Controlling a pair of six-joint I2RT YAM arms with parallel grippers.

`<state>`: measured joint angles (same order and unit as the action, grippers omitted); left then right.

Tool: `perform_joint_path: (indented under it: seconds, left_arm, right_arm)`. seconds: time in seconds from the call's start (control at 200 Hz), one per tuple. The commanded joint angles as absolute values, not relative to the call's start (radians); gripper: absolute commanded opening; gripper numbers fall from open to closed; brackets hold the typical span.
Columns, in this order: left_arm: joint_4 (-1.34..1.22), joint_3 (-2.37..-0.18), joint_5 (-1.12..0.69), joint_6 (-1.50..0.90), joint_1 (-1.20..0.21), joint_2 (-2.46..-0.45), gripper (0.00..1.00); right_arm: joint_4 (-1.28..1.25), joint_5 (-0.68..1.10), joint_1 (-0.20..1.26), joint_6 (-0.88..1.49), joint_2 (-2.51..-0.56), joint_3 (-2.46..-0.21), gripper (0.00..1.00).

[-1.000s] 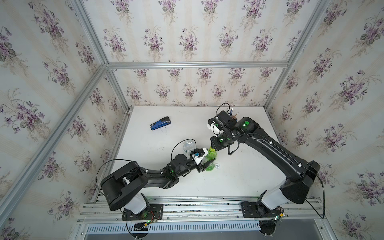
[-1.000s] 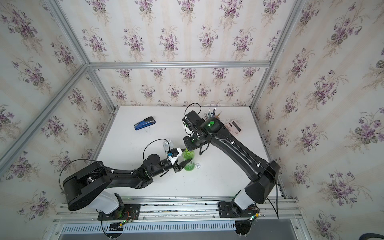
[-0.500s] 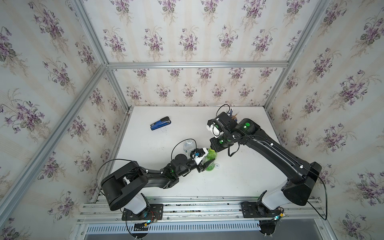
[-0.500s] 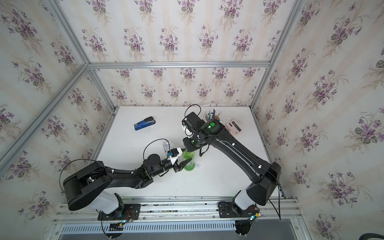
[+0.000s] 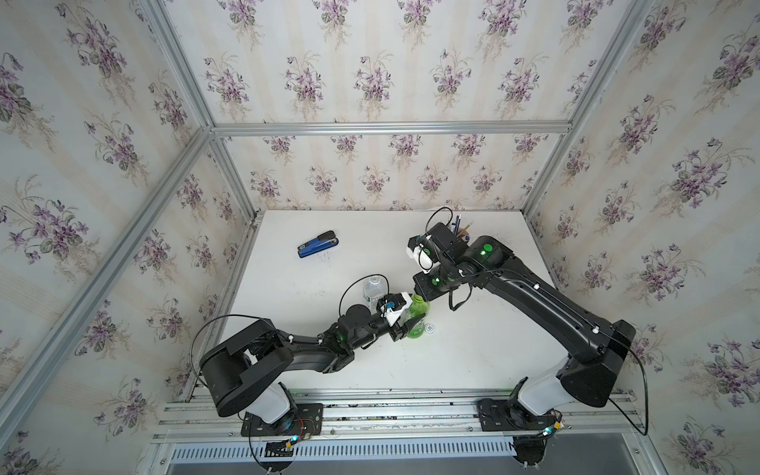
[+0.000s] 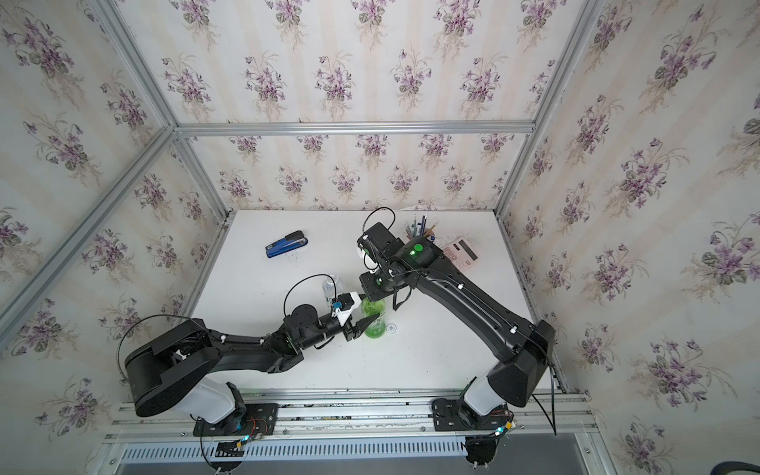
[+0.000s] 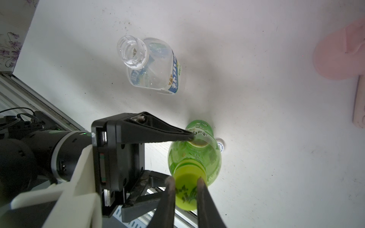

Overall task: Screw on the bottle caps
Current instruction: Screw the bottle cap onto the plastic bottle.

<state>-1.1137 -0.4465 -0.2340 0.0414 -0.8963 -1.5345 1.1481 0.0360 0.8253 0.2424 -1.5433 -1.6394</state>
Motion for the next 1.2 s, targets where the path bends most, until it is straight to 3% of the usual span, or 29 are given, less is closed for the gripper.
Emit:
perform_joint_path:
  seconds: [0.0,0.605,0.829,0.969,1.199]
  left_arm:
    - [-0.989,-0.450,-0.224,0.014,-0.895,-1.547,0.64]
    - [-0.976,-0.457,-0.220,0.009,-0.895,-1.547,0.64]
    - [-0.973,-0.455,-0.221,0.012,-0.895,-1.544,0.64]
    - [-0.974,-0.452,-0.220,0.018,-0.896,-1.540,0.64]
    - [-0.976,-0.449,-0.225,0.026,-0.896,-1.534,0.64]
  right_arm:
    - [1.222,0.018,0.840,0.240,-1.545,-1.635,0.21]
    - [1.211,0.004,0.864,0.258,-1.532,-1.621,0.13]
    - [1.138,0.023,0.864,0.262,-1.503,-1.692,0.16]
    - [1.109,-0.016,0.849,0.254,-1.481,-1.671,0.24]
    - [0.976,0.127,0.751,0.228,-1.444,-1.577,0.27]
